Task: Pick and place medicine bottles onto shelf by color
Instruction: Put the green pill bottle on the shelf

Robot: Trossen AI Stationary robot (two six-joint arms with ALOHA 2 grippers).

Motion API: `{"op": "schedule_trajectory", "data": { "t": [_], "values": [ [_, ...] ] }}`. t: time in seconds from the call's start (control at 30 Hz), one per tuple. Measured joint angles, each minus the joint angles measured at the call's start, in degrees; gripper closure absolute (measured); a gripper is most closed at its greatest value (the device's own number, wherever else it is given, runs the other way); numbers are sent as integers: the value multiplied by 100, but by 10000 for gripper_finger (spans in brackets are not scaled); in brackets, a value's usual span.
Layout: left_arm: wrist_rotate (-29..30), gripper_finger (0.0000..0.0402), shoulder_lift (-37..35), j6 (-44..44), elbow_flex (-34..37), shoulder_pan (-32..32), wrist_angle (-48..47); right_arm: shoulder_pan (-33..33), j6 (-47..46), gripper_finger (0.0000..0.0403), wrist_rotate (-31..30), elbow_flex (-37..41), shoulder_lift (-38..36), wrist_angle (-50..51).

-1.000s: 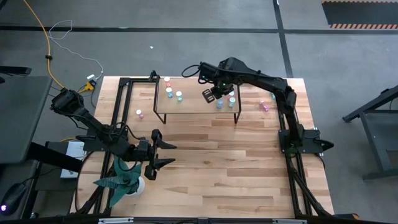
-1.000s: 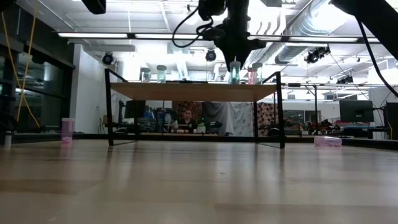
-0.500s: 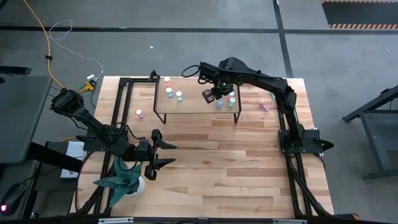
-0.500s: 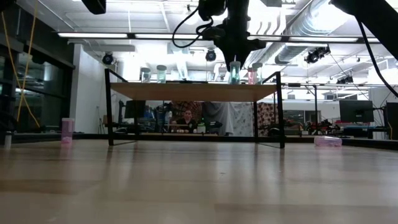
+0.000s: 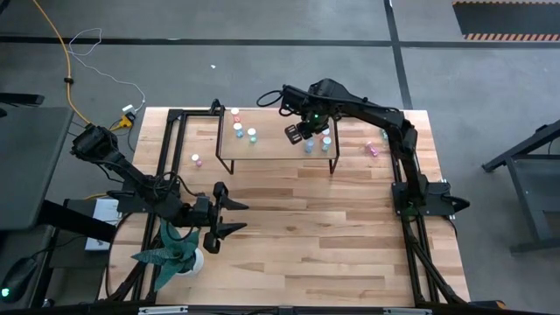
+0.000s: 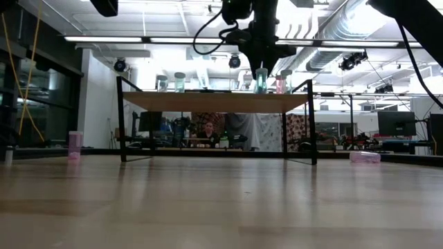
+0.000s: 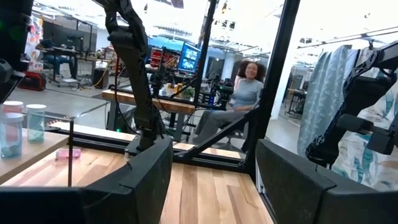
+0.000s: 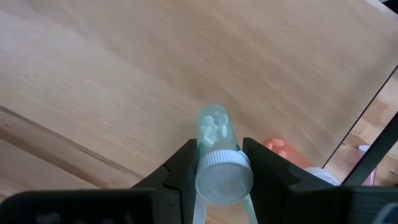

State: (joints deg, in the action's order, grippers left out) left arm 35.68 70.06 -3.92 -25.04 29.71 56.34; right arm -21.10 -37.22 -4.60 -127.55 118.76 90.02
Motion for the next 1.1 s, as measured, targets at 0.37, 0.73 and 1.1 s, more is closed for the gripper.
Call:
{"op": "schedule_trajectory", "data": {
  "t": [0.37,0.73,1.1],
  "values": [
    [-7,179,1,-40,0,2,-1,-4,166,287,-9,0,57,0],
    [-9,179,1,-40,0,2,-7,-4,382,281,-144,0,57,0],
    [-11,179,1,-60,0,2,-97,-4,578,267,-126,0,57,0]
  ]
}}
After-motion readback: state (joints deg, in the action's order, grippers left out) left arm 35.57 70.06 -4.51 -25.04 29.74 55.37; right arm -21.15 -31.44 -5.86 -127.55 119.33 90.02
